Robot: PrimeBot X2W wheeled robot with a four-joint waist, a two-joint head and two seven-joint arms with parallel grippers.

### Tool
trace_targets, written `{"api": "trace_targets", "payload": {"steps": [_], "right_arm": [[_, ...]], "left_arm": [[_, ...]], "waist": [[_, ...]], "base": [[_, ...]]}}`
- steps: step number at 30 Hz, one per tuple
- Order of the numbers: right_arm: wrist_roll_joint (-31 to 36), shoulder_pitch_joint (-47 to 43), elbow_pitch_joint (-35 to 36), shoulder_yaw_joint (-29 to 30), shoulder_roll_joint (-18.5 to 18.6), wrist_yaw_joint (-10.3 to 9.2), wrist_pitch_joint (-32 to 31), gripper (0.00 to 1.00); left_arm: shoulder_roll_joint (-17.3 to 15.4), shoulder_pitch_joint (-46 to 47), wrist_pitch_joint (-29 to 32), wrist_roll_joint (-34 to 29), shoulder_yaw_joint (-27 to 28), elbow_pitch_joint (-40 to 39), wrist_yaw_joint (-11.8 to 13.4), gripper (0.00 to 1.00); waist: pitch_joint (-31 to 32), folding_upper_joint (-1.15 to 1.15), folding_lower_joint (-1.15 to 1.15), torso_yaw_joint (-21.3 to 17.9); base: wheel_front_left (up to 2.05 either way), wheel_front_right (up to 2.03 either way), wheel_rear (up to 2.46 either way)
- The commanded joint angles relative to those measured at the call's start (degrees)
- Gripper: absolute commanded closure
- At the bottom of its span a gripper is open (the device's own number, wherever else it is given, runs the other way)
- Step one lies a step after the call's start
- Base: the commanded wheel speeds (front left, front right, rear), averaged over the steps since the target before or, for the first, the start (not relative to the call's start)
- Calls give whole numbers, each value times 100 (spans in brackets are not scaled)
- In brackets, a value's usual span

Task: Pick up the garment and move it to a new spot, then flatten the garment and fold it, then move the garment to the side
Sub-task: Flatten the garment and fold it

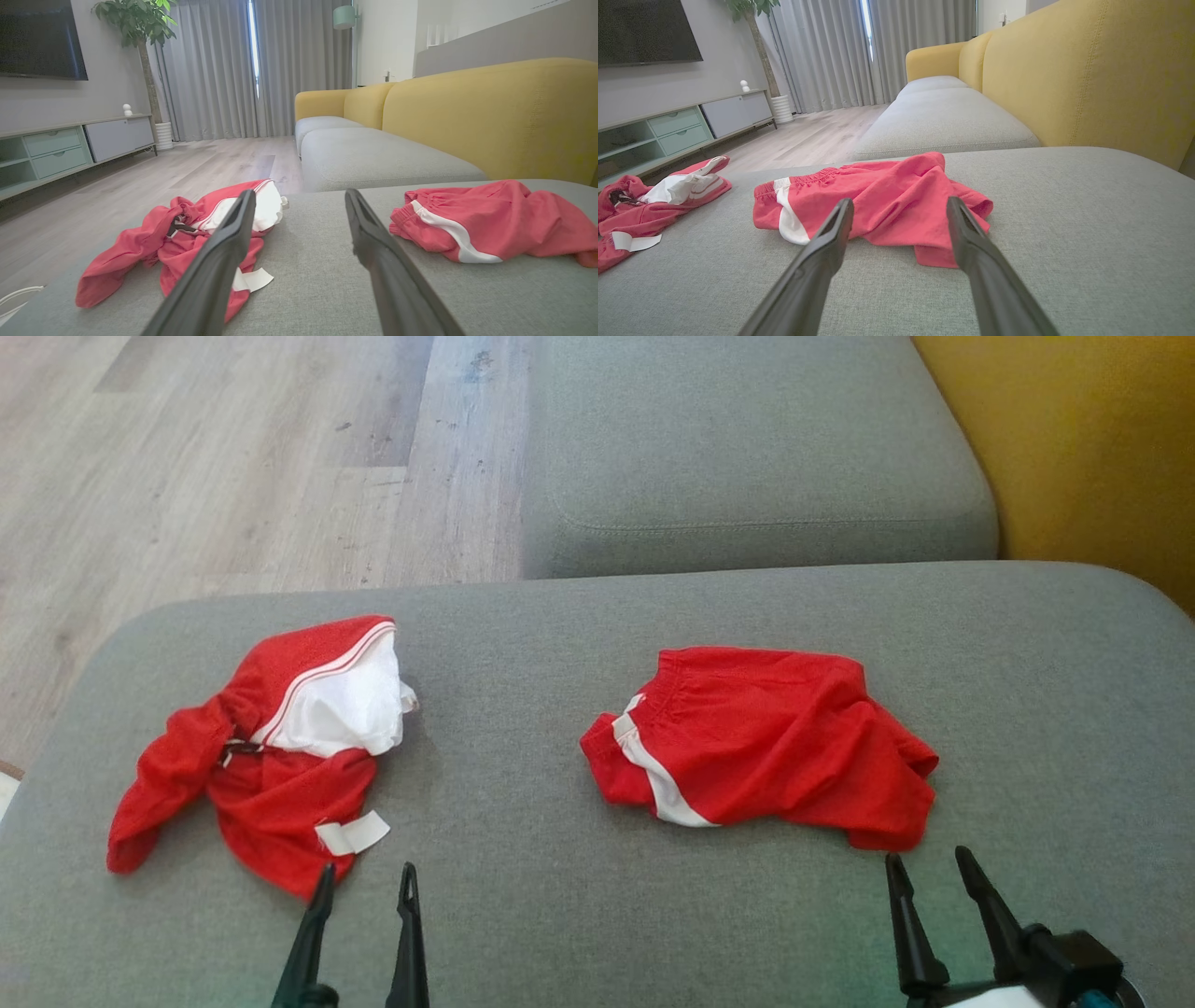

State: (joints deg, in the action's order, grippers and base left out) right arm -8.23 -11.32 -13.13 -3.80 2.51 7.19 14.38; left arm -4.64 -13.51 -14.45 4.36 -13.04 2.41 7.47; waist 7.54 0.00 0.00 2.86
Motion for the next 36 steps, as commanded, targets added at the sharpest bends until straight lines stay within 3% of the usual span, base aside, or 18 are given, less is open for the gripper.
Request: {"api": "trace_targets", "payload": {"steps": [1, 22, 36], "right_arm": [[50, 171, 146, -164, 37, 30, 62, 0], [54, 225, 147, -256, 37, 30, 62, 0], [116, 343, 153, -347, 37, 30, 62, 0]], "left_arm": [[79, 134, -54, -60, 185, -146, -35, 0], [162, 73, -54, -143, 315, -170, -87, 0], [169, 813, -54, -322, -15, 79, -402, 0]], "waist": [[1, 0, 0, -16], [19, 0, 0, -83], [-222, 0, 0, -345]], "base": [[0, 0, 0], [0, 0, 0], [0, 0, 0]]}}
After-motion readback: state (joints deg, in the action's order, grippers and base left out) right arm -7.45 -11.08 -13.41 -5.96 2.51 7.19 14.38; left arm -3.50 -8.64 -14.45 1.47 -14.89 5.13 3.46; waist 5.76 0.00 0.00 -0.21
